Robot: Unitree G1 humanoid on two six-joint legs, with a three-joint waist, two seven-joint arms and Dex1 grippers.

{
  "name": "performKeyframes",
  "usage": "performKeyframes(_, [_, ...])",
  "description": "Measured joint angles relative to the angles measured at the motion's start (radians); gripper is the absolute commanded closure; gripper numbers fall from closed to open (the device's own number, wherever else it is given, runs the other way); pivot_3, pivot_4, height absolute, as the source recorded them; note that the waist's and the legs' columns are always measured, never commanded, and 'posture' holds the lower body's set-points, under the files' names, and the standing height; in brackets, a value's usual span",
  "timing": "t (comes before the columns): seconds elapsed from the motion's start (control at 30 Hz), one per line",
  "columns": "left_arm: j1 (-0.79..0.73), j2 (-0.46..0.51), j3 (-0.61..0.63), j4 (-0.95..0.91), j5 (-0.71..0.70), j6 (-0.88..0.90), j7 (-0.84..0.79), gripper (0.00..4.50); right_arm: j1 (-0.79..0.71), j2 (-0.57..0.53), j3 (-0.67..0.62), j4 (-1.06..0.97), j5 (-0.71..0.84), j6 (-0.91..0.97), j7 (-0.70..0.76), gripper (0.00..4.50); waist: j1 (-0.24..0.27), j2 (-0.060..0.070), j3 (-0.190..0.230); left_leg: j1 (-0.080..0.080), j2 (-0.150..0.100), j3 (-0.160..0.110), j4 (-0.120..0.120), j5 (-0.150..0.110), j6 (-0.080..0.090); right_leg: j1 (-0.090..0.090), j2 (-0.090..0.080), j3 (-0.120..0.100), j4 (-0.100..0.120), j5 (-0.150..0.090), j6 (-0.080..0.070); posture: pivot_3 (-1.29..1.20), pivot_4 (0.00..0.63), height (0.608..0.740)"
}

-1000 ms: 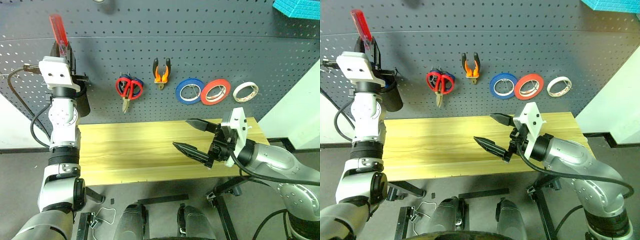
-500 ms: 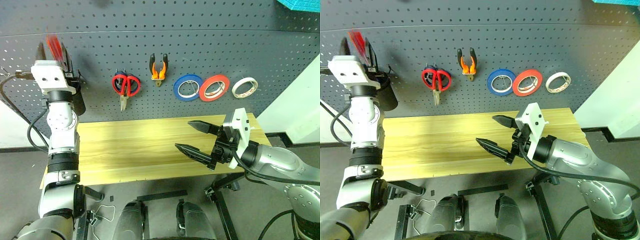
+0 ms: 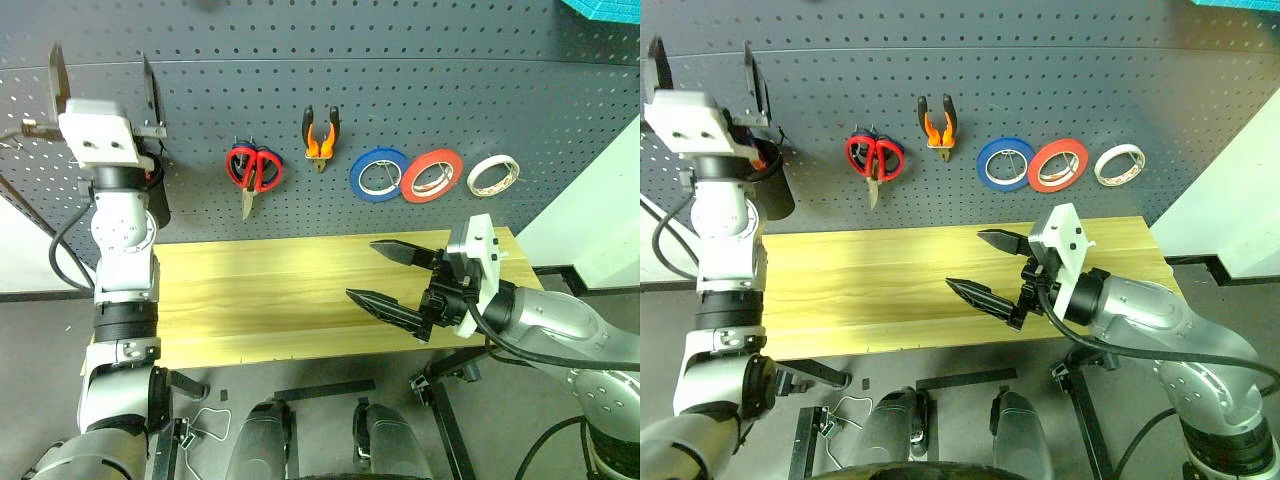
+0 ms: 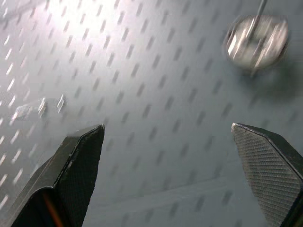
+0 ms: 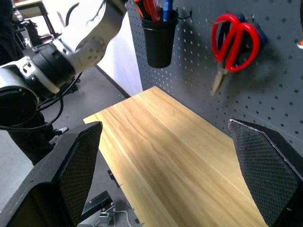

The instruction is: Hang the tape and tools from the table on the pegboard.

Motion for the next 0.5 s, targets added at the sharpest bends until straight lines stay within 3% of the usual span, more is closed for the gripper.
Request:
performKeyframes(0.2, [-0.08,-0.028,-0.133,-0.186,-0.041,0.026,-0.16,0.01,-0.03,0.039,0.026,0.047,-0.107,-0.111,0.037,0.0,0.001,0.002,-0.027,0.0,-0.001,0.002,-0.001,-0.001,0.001,0.001,0.001,0.0,-0.003,0.004,0.007,0.01,0.02,0.716])
performKeyframes(0.33, [0.1,-0.059,-0.267,-0.23,-0.147,0.19,-0.358,0.01,0.04,0.092,0.017,0.101,-0.226,-0.264,0.066,0.0,-0.001,0.008,-0.067,0.003,-0.001,0.003,-0.003,-0.001,0.002,0.003,0.001,0.0,-0.004,0.003,0.008,0.01,0.0,0.716])
performKeyframes(0.5, [0.407,-0.072,-0.425,-0.22,-0.203,0.498,-0.517,0.01,0.308,0.137,0.027,0.206,-0.386,-0.445,0.131,0.0,-0.005,0.01,-0.081,0.006,-0.001,0.003,-0.002,-0.001,0.001,0.006,0.001,0.0,-0.004,0.001,0.003,-0.01,0.0,0.716])
